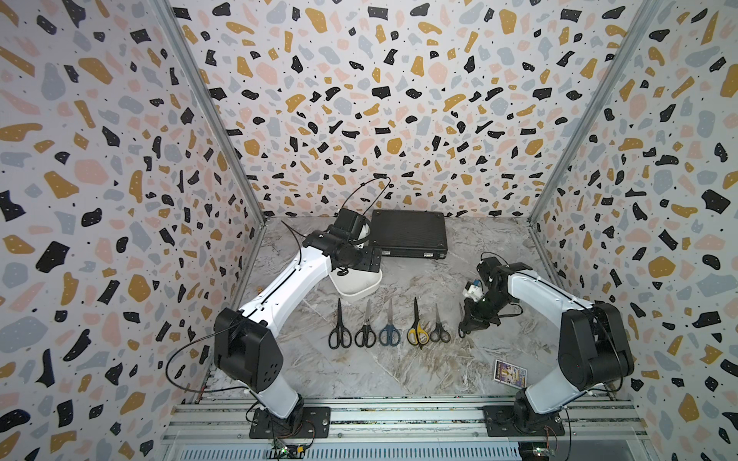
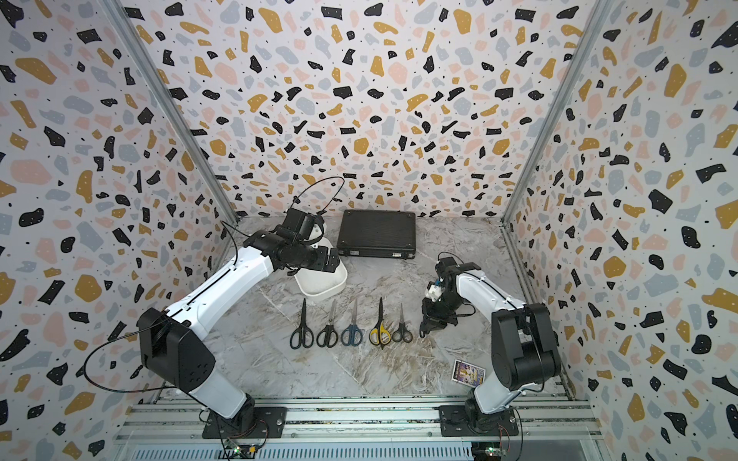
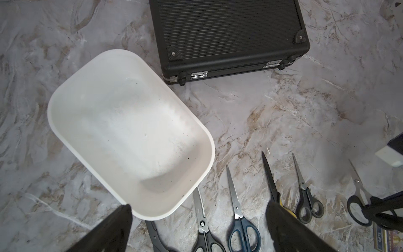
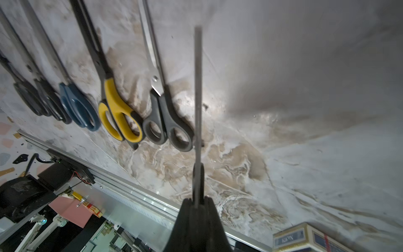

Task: Take the scissors out of the storage box
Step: Place the scissors at the center of the board.

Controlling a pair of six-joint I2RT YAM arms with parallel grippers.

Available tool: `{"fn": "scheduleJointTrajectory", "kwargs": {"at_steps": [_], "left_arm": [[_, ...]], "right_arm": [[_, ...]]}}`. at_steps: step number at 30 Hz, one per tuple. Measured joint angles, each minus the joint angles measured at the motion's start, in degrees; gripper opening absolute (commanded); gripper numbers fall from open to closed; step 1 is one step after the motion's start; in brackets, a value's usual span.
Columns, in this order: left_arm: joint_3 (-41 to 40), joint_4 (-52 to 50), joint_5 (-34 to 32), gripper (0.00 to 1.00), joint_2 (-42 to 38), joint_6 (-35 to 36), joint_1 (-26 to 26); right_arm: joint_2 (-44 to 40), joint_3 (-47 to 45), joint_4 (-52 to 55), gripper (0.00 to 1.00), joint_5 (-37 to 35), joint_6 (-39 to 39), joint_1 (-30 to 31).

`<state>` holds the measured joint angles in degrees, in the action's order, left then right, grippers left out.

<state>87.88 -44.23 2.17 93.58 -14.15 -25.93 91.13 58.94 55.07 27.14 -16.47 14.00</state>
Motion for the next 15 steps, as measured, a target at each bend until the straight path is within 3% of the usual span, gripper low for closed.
{"fn": "scheduleJointTrajectory", "kwargs": {"at_steps": [10,15], "left_arm": [[0.1,-0.9,-0.1,1.00,1.7,0.0,0.0],[0.1,-0.9,-0.3,1.00,1.7,0.0,0.4]], "right_arm": [[7.0,0.6,-4.2,0.04,0.8,1.2,0.0],[8.2,0.6,-5.5,0.15,1.3,0.9,0.0]]}}
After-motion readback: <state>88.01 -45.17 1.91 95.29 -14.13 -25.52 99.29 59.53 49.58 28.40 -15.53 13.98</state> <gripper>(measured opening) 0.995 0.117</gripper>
